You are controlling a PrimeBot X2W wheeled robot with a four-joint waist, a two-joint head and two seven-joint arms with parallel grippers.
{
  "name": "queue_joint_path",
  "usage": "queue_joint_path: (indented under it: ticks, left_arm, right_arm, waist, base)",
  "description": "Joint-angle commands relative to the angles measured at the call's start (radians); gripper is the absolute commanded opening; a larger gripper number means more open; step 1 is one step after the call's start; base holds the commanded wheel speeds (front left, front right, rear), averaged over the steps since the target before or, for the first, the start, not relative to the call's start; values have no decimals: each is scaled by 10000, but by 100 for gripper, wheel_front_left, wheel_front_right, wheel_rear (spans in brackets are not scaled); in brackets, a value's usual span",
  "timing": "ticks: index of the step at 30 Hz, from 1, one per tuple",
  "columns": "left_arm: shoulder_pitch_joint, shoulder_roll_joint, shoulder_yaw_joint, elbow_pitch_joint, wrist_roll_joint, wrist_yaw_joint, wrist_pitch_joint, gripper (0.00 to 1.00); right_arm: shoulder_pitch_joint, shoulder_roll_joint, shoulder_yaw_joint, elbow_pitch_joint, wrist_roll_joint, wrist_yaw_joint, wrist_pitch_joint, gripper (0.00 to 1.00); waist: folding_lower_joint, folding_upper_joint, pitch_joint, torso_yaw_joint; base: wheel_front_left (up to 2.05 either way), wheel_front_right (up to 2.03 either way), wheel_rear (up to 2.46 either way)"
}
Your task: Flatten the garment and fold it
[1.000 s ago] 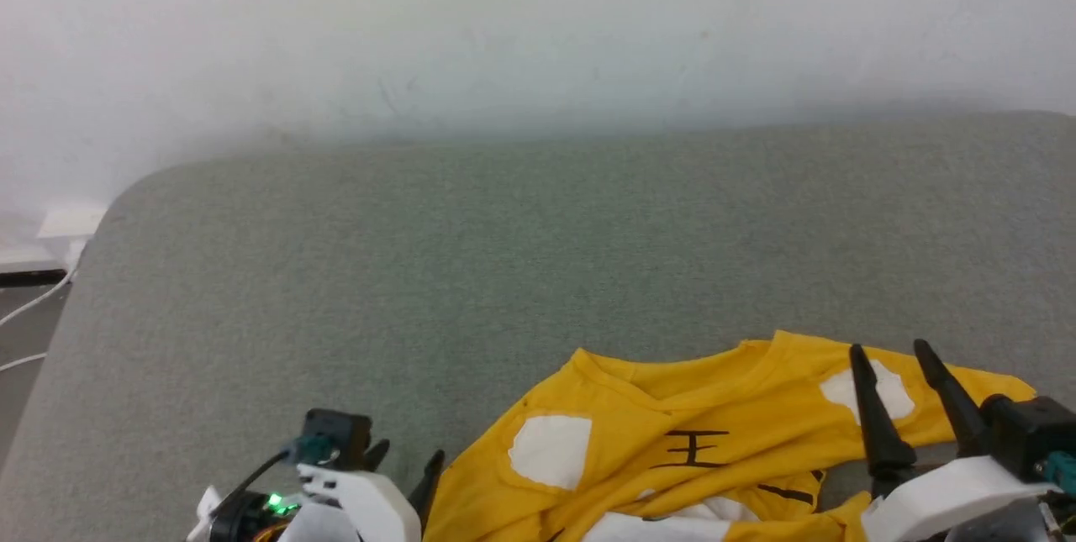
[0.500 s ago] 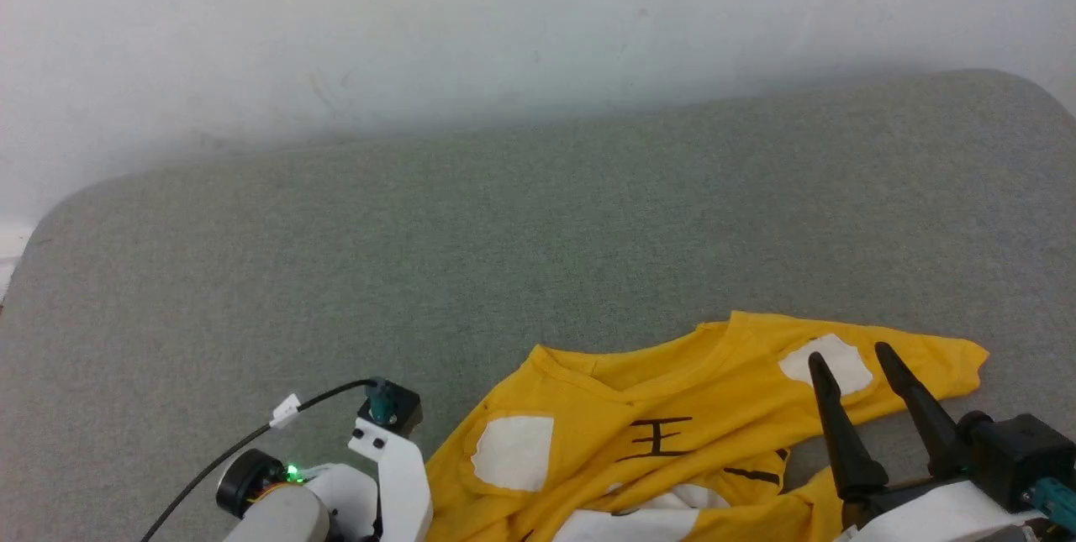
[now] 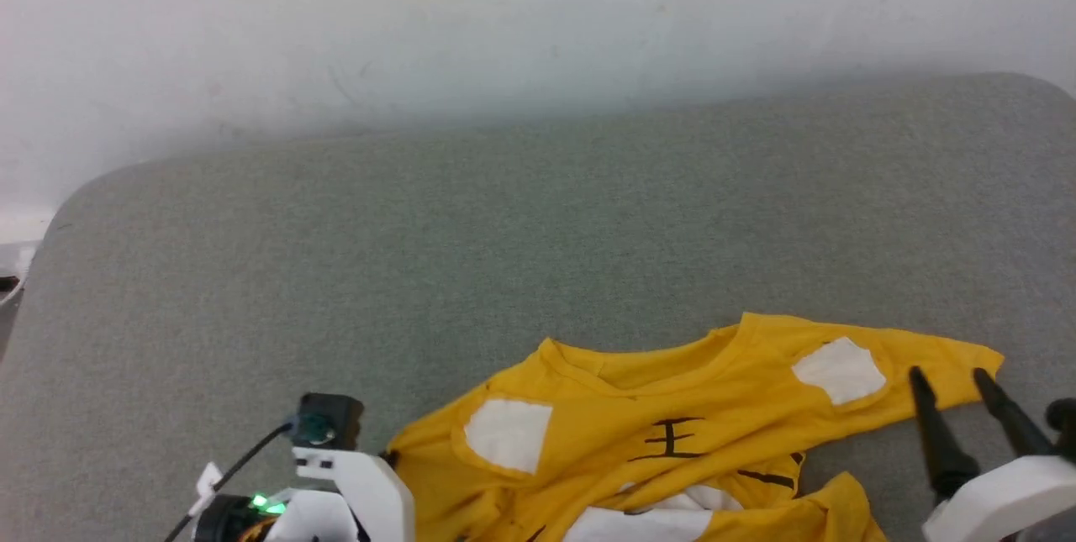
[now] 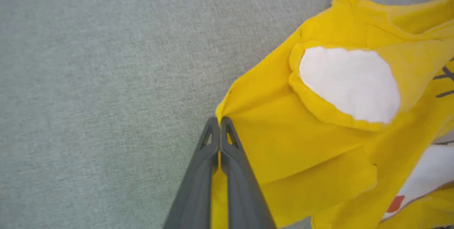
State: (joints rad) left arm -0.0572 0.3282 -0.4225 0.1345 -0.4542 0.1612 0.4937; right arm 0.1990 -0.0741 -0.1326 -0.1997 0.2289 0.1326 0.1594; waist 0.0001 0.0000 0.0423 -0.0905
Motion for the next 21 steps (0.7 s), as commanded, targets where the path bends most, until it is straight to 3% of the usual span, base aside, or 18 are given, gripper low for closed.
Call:
queue_joint_path:
  ticks: [1,8,15,21]
  left_arm:
    - [199,53,244,-285,114,267,-401,0]
    - [569,205,667,-1396,429,801,-1465,0]
    - [324,99,582,-1961,463,741,-1741,0]
    - [-125,32,463,-2300,589,661,-1889,0]
  right_arm:
    - [-388,-246,-352,463,271,-19,203,100]
    - [-2184,-1585,-1112,3729,1625,-19,1944,100]
    - [-4163,-2591,-579,6300,2565,-19,3504,100]
    - [-5791,-3198,28,7729,2736,-19,4561,100]
  waist:
    - [-1,0,-3,184]
    - [-1,0,218,521]
    - [-1,0,816,873]
    - [-1,0,1614,1144]
  base:
    - [0,0,0]
    - [0,0,0]
    - [0,0,0]
    - [0,0,0]
